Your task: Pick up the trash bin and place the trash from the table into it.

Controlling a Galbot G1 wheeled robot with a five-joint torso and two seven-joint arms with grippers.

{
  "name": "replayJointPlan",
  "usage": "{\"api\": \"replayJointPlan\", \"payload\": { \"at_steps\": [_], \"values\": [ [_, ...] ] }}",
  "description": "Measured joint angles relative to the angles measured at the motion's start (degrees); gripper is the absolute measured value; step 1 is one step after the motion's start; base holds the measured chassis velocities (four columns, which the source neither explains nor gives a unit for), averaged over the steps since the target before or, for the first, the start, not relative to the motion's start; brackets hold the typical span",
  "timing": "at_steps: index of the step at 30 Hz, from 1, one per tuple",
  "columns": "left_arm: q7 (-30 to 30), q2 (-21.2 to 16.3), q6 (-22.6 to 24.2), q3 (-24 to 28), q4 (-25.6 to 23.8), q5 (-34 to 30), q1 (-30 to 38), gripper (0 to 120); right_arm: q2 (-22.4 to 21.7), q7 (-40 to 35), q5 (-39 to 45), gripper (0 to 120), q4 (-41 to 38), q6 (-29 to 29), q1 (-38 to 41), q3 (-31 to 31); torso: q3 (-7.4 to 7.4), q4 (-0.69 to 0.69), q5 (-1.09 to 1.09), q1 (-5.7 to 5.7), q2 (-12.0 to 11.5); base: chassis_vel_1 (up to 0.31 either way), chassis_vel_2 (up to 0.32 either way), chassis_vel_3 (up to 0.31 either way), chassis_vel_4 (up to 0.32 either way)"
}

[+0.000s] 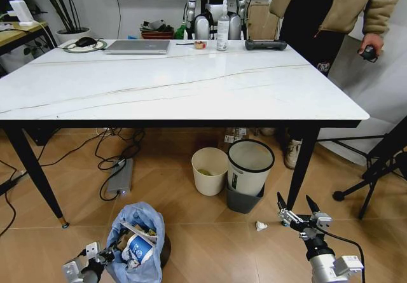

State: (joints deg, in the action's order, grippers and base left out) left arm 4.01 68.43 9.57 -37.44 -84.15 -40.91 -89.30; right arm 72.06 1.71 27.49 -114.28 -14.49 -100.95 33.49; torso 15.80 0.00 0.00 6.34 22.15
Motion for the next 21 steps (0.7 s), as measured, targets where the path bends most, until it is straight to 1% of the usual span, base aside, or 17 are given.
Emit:
{"api": "replayJointPlan", "payload": {
  "at_steps": [5, 21],
  "values": [
    [-0.1, 0.0, -0.5, 0.1, 0.3, 0.4, 0.4, 0, 0.0, 0.0, 0.0, 100, 0.0, 0.0, 0.0, 0.0, -0.35, 0.00, 0.00, -0.11, -0.4, 0.000, 0.000, 0.000, 0.000],
    [-1.0, 0.5, 0.0, 0.3, 2.7, 0.7, 1.8, 0, 0.0, 0.0, 0.0, 100, 0.0, 0.0, 0.0, 0.0, -0.17, 0.00, 0.00, 0.00, -0.2, 0.000, 0.000, 0.000, 0.000]
  ]
}}
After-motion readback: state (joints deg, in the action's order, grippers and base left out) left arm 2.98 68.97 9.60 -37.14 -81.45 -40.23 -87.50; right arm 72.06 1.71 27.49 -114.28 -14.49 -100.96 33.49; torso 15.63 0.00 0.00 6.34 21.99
